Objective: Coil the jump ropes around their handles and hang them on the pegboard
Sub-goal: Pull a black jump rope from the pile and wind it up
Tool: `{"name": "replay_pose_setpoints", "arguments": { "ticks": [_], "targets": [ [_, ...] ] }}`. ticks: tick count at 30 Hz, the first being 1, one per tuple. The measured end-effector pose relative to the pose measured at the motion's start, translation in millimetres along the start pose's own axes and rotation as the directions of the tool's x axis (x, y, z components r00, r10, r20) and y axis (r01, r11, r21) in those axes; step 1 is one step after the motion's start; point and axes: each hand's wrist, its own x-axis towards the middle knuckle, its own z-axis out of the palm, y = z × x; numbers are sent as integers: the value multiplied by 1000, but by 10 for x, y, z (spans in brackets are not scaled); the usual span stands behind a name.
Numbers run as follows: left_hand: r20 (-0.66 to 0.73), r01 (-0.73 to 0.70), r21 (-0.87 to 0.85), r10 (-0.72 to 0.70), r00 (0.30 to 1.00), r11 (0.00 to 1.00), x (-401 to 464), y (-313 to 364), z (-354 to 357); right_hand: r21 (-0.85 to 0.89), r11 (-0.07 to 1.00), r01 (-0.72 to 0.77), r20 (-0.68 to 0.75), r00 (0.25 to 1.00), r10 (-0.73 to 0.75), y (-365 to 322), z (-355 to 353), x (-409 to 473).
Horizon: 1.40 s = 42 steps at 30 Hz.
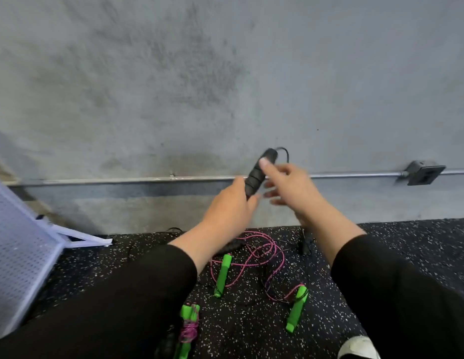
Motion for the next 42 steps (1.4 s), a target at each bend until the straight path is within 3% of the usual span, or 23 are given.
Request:
{"name": "replay_pose_setpoints", "arguments": {
  "ticks": [1, 4, 7, 9, 12, 15, 18, 21, 24, 26, 30, 33, 34, 36, 37, 39, 42],
  "targets": [
    [49, -44, -10, 45, 998, 999, -169, 38, -84, 34, 999, -7, 81, 997, 5, -52, 67, -136],
    [229, -86, -57, 97, 969, 995, -561, -79, -273, -2, 997, 82, 80, 993, -81, -128, 149, -449],
    [65, 0, -65, 4, 998, 998, -682, -380, -422, -68, 989, 130, 194, 974, -114, -220, 118, -642],
    [-4, 80, -138, -81, 997, 987, -656, -514, -440, -178, 949, 261, 320, 927, -195, -319, 106, -790],
    [24, 33, -302, -27, 999, 953, -575, -453, -345, -197, 879, 435, 513, 809, -286, -497, 94, -962],
    [96, 3, -499, 51, 994, 866, -483, -401, -213, -116, 890, 441, 640, 719, -273, -631, 39, -1048],
    [135, 37, -492, 34, 990, 870, -452, -348, -106, -39, 921, 388, 607, 741, -287, -673, -18, -993],
    [11, 40, -576, -42, 999, 816, -346, -311, -58, 54, 950, 307, 569, 772, -282, -675, -118, -853],
    [-139, 81, -585, -199, 970, 807, -203, -334, -85, 119, 973, 197, 638, 736, -227, -672, -195, -741],
    [-179, 104, -565, -245, 953, 818, -153, -347, -109, 113, 970, 216, 656, 717, -236, -695, -191, -703],
    [-272, 19, -495, -176, 946, 869, -143, -307, -210, 168, 956, 239, 600, 745, -291, -716, -167, -592],
    [-510, -75, -562, -273, 816, 824, -105, -345, -311, 211, 955, 210, 597, 745, -296, -735, -129, -535],
    [-521, -84, -610, -319, 792, 788, -81, -370, -334, 230, 952, 203, 602, 739, -302, -746, -115, -526],
    [-376, 7, -617, -302, 876, 787, -42, -392, -372, 271, 945, 184, 620, 717, -317, -777, -75, -519],
    [-244, 42, -581, -223, 944, 813, -20, -395, -365, 289, 941, 177, 633, 702, -326, -791, -54, -518],
    [-23, 59, -483, -81, 996, 874, -24, -376, -312, 321, 932, 166, 652, 675, -345, -819, -30, -524],
    [-28, 107, -354, -125, 992, 929, -28, -443, -223, 380, 914, 144, 603, 710, -363, -829, -24, -504]
  ]
}}
